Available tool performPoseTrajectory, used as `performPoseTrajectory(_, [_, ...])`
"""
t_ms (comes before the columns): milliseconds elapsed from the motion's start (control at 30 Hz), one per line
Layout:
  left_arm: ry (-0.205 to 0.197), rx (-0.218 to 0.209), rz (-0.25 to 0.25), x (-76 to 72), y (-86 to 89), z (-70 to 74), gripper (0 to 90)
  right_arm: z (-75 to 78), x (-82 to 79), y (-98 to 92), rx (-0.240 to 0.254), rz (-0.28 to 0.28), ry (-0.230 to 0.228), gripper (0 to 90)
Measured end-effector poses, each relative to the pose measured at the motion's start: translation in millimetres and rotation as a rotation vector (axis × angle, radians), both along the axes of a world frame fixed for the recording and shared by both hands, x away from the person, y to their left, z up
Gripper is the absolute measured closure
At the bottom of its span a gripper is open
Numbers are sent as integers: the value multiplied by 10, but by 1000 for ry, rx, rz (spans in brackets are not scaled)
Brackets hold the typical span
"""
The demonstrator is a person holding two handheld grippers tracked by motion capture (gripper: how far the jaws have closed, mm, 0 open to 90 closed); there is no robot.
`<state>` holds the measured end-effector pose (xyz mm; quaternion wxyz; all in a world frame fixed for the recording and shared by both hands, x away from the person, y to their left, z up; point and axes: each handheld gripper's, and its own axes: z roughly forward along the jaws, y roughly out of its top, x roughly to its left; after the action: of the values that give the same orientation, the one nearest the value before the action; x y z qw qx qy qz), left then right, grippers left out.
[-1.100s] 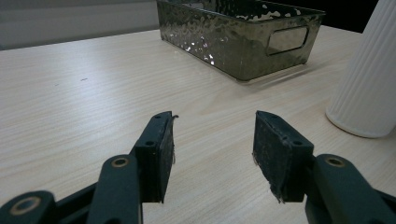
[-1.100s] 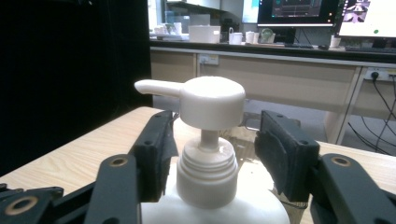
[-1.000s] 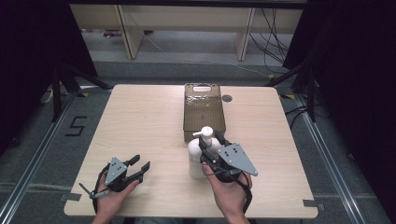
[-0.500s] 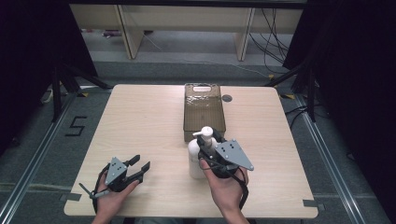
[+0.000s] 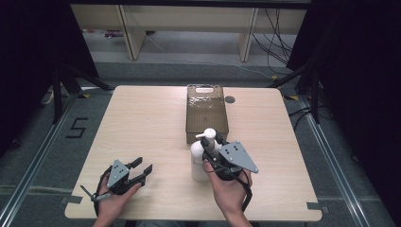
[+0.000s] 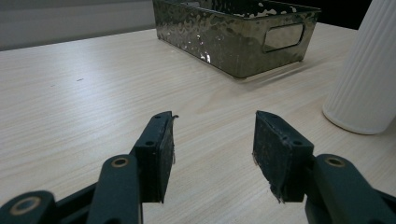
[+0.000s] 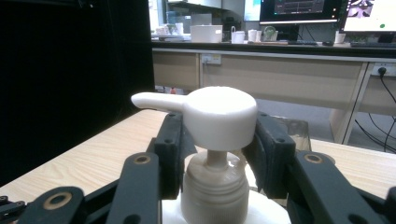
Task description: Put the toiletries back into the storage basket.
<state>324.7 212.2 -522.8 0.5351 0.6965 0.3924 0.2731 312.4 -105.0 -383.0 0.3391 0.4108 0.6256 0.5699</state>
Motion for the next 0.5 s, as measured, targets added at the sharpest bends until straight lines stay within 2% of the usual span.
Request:
performPoseTrajectory(133, [3,-7,0,2,7,0,475,23,3,-36,-14,-9,-6,599])
performPoseTrajectory(167, [4,-6,1,2,7,0,475,42,6,-43,13,-2,-6,599])
performPoseTrajectory(233, [3,-6,2,1,3,0,475,78,11,-73,-8,-10,-28,599])
performPoseTrajectory(333, [2,-1,2,0,2,0,475,107,16,-77,-1,0,-34,600])
performPoseTrajectory(467, [-1,1,-3,2,6,1,475,171,23,-119,11,-15,-37,600])
performPoseTrajectory(500, [-1,1,-3,2,6,1,475,187,30,-143,-7,-16,-45,600])
